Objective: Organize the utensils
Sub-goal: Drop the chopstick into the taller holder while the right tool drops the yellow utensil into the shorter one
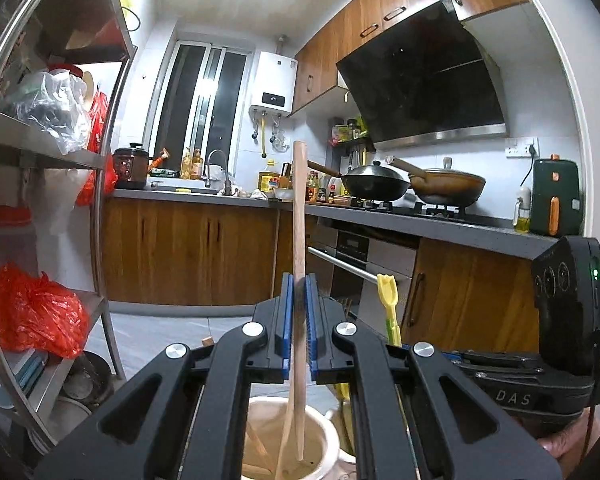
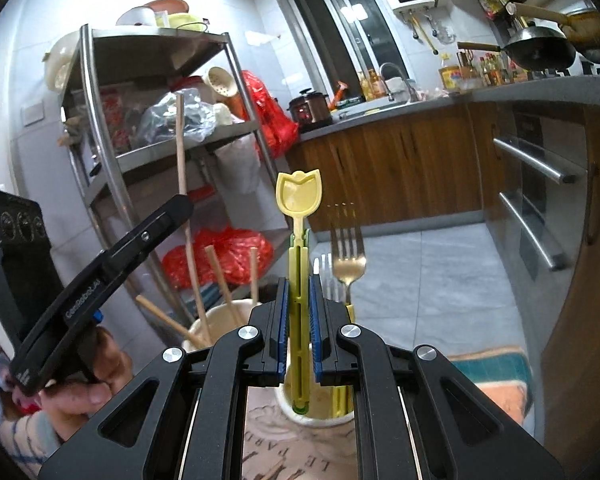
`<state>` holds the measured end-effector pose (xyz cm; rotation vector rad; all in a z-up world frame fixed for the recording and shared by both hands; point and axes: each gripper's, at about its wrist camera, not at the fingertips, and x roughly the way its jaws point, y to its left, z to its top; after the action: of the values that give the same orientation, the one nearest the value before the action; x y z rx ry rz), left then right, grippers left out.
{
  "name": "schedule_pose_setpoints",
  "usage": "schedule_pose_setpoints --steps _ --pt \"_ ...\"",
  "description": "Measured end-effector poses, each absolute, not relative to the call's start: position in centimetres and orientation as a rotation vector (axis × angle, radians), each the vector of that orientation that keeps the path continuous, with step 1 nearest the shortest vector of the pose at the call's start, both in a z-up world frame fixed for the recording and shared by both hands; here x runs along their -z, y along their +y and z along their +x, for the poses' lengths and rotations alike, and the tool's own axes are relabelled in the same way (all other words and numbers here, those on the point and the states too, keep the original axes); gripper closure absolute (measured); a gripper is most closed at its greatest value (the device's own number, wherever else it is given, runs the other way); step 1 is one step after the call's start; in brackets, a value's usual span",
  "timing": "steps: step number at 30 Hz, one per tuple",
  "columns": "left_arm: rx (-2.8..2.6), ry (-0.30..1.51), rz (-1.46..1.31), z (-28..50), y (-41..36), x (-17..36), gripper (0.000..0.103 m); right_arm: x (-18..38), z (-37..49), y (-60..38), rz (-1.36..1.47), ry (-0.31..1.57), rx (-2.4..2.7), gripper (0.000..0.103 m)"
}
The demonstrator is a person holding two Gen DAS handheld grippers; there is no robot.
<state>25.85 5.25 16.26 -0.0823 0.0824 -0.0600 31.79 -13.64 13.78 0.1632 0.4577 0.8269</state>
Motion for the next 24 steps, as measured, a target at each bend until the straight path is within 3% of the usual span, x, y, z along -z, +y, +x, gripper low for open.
schedule_pose_setpoints --steps 24 --pt "-0.003 0.070 0.034 25.2 3.5 -13.5 0.095 -8.4 31.7 -11.8 0.041 0.512 -0.735 0.092"
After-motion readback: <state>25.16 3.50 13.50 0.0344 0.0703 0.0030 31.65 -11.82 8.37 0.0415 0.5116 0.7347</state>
